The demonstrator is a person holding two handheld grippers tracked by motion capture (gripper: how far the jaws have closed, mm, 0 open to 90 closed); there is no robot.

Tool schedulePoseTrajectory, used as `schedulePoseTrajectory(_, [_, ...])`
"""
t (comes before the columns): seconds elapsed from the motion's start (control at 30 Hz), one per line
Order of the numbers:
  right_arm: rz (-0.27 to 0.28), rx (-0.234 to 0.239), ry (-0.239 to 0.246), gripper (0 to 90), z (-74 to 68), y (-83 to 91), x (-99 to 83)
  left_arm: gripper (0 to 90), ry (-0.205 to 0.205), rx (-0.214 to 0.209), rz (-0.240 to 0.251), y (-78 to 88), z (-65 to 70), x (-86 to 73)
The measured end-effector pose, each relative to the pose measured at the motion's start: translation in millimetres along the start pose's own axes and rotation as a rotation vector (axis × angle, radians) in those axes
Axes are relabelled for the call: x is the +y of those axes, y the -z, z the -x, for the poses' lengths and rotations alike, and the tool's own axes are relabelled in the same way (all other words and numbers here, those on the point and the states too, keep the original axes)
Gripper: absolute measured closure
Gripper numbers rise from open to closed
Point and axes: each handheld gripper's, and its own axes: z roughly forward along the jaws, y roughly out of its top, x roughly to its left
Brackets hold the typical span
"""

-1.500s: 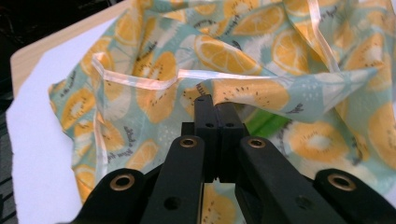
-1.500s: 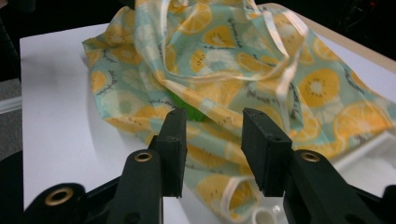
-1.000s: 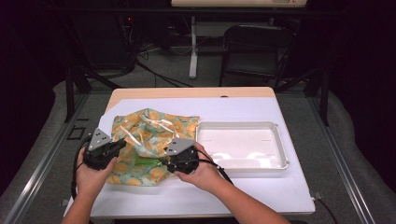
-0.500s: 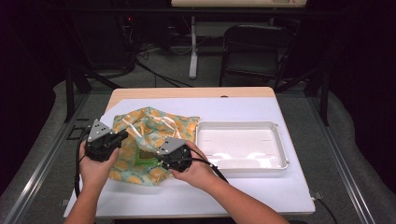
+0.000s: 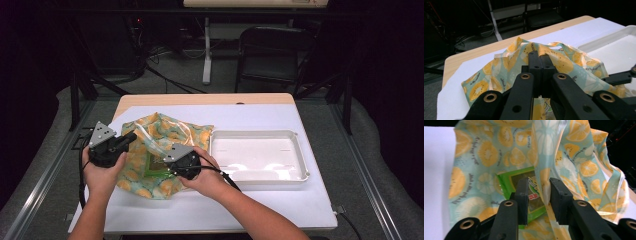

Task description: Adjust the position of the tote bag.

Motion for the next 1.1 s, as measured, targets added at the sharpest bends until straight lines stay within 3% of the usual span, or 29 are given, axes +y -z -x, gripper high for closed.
schedulePoseTrajectory(0.2, [-0.021, -0.035, 0.011, 84.2, 9.6, 1.0, 3.5, 90.0, -0.012, 0.020, -0.002, 1.9, -2.6, -1.8])
schedulePoseTrajectory(0.4, [-0.031, -0.074, -0.003, 89.3, 24.7, 5.9, 11.0, 90.0, -0.011, 0.025, -0.008, 0.6, -4.3, -1.7])
schedulePoseTrajectory(0.6, [-0.028, -0.129, -0.032, 90.0, 44.1, 6.8, 19.1, 90.0, -0.020, 0.041, -0.027, -5.0, -5.7, -2.2])
schedulePoseTrajectory(0.73, [-0.027, -0.156, -0.029, 90.0, 53.1, 7.6, 21.9, 90.0, -0.049, 0.056, -0.058, -13.6, -4.8, -1.7])
schedulePoseTrajectory(0.87, [-0.028, -0.189, -0.059, 90.0, 66.6, 6.4, 22.6, 90.0, -0.083, 0.055, -0.099, -26.7, -3.0, -0.8])
schedulePoseTrajectory(1.1, [-0.078, -0.222, -0.090, 90.0, 80.4, -8.4, 16.4, 90.0, -0.093, 0.061, -0.151, -48.5, -3.2, -1.9])
